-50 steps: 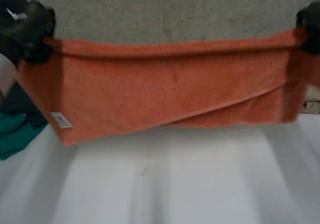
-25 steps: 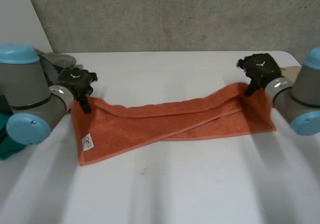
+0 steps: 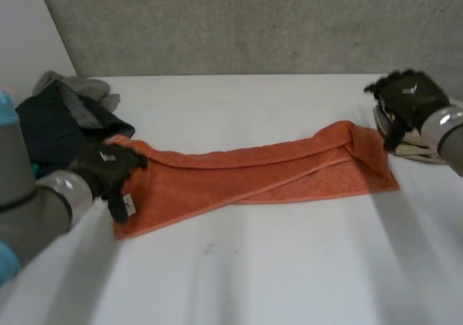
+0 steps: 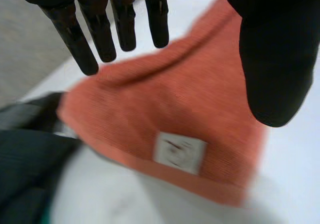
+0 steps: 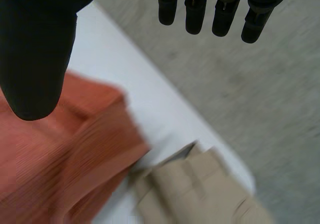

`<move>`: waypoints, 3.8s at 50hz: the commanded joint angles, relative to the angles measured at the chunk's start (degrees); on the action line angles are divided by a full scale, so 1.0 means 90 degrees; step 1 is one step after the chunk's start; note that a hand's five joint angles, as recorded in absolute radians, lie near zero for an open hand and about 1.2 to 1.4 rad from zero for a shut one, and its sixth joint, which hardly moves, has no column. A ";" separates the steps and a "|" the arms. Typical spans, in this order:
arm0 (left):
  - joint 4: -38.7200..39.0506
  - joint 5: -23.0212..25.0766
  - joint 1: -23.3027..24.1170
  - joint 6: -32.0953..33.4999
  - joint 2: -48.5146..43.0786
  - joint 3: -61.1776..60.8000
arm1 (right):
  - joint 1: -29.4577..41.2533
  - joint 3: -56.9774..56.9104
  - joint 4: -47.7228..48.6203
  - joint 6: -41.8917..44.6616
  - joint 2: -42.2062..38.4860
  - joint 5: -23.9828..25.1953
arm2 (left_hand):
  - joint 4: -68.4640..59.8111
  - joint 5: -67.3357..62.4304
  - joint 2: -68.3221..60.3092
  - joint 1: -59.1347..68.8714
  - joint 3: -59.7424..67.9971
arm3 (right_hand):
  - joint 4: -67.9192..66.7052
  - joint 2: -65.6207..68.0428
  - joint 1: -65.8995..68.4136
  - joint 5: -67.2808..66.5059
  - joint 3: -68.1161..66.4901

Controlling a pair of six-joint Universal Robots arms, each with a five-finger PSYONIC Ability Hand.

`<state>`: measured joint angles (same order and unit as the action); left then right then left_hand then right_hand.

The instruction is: Fold the laundry.

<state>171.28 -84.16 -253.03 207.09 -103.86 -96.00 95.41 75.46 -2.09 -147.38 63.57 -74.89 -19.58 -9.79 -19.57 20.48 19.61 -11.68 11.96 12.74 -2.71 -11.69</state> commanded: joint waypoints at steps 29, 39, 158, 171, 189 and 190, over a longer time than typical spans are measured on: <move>0.1799 -0.0121 -0.0020 0.0642 -0.1545 -0.0251 | -0.0005 0.1176 0.1081 -0.0363 -0.0286 0.0040 | -0.0603 -0.0580 -0.0604 0.0504 0.0600 | -0.0225 0.0193 0.0107 -0.0111 -0.0223; 0.2004 -0.0131 0.0009 0.1023 -0.1907 -0.0105 | 0.0005 0.1254 0.1198 -0.0353 -0.0286 0.0059 | -0.0771 -0.0747 -0.0771 0.0671 0.0767 | -0.0225 0.0193 0.0107 -0.0111 -0.0223; 0.0303 -0.0131 -0.0518 -0.0421 -0.1106 0.3740 | 0.0473 -0.3499 -0.1638 0.0928 -0.1204 -0.0555 | -0.6713 -0.6690 -0.6714 0.6614 0.6710 | -0.7591 0.7560 0.7473 -0.7477 -0.7590; 0.2034 -0.0338 -0.0655 -0.2160 -0.1126 0.6009 | 0.0473 -0.2380 0.3856 -0.1398 0.0241 -0.0031 | -0.6713 -0.6690 -0.6714 0.6614 0.6710 | -0.7591 0.7560 0.7473 -0.7477 -0.7590; 0.2082 0.0074 -0.0704 -0.1712 -0.0998 0.2056 | 0.0327 -0.0807 0.1424 -0.0706 -0.0753 0.0889 | -0.6713 -0.6690 -0.6714 0.6614 0.6710 | -0.7591 0.7560 0.7473 -0.7477 -0.7590; 0.2112 0.0074 -0.0684 -0.1547 -0.1086 0.1735 | 0.0395 -0.0613 0.1317 -0.0483 -0.0996 0.0928 | -0.6713 -0.6690 -0.6714 0.6614 0.6710 | -0.7591 0.7560 0.7473 -0.7477 -0.7590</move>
<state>188.17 -84.19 -259.53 189.17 -111.46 -68.06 98.23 63.01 13.55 -157.64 61.19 -68.19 -68.89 -57.06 -68.73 65.18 68.41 -68.61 66.75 60.82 -55.60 -68.04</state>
